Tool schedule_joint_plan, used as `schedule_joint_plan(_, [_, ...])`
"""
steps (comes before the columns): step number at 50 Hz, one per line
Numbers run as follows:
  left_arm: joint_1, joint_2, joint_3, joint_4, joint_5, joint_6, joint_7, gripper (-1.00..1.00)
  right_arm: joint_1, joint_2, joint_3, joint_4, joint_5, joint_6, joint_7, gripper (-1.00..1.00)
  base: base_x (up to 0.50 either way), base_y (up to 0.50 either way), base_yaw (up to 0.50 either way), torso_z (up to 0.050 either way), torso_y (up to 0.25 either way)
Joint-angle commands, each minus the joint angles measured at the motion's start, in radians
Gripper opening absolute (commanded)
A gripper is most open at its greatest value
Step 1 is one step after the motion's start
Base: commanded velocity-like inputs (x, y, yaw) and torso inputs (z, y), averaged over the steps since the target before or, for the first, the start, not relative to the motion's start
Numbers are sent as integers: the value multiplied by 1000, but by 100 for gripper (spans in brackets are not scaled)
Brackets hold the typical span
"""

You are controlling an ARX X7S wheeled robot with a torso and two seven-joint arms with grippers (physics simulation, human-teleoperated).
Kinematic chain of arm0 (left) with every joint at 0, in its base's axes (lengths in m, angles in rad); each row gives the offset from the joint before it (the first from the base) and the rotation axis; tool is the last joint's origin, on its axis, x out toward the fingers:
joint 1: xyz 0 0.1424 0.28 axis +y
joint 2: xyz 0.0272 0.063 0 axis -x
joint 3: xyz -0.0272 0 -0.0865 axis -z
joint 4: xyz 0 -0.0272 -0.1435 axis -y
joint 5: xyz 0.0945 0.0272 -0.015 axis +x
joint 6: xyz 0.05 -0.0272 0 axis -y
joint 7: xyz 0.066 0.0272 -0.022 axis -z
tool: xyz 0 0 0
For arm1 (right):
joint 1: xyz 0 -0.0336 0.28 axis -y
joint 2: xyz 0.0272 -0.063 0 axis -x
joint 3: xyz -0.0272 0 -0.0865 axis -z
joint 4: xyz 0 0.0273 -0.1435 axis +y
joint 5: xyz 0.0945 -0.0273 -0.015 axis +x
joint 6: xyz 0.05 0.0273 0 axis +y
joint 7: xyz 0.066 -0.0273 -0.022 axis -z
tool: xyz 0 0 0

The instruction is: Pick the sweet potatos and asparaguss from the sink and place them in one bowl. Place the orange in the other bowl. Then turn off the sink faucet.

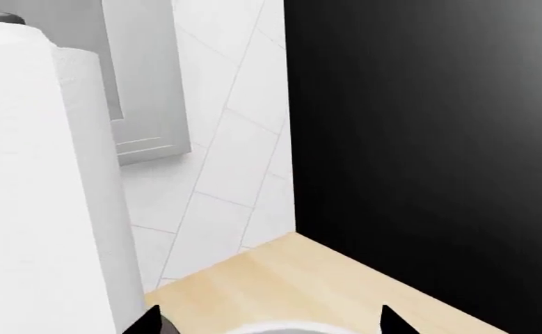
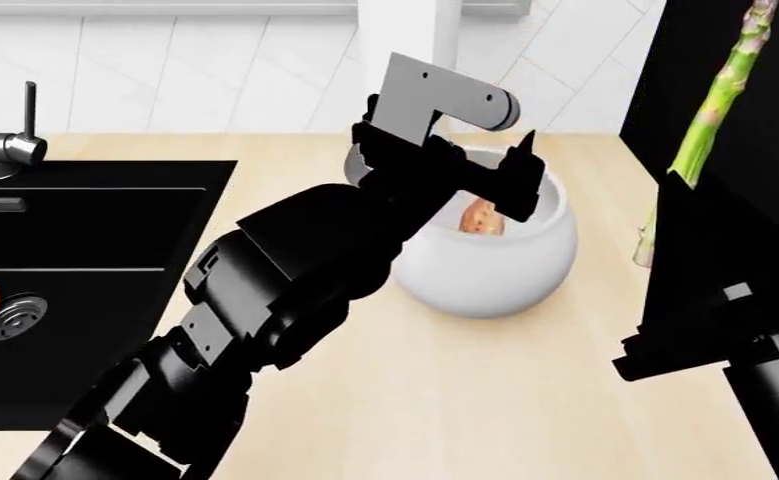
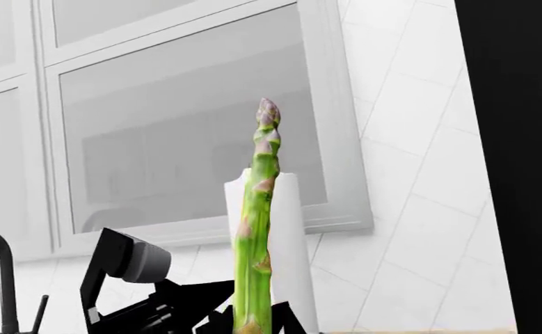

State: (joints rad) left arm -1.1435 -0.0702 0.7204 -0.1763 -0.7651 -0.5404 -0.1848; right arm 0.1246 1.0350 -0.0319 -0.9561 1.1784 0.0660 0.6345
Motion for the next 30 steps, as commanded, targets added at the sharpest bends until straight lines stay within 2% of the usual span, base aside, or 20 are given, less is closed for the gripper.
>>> schedule_joint_plan(1, [14,-59,-7,135,-23,-17,-63,100,84,4,-34,13,35,37,10,-100,0,0,0,0,0])
schedule_joint_plan(12, [55,-201,-67,359,-27,-90,-250,100,607,-60,-251,141,316,317,112,-100,0,0,0,0,0])
schedule_joint_plan(23, [151,-324,-137,551,-36,-96,-379,100,843,-159,-345,328,433,434,51,-100,0,0,0,0,0])
schedule_joint_plan(30, [204,-394,-199,618,-51,-75,-419,100,962,-266,-404,464,461,481,-12,-100,0,0,0,0,0])
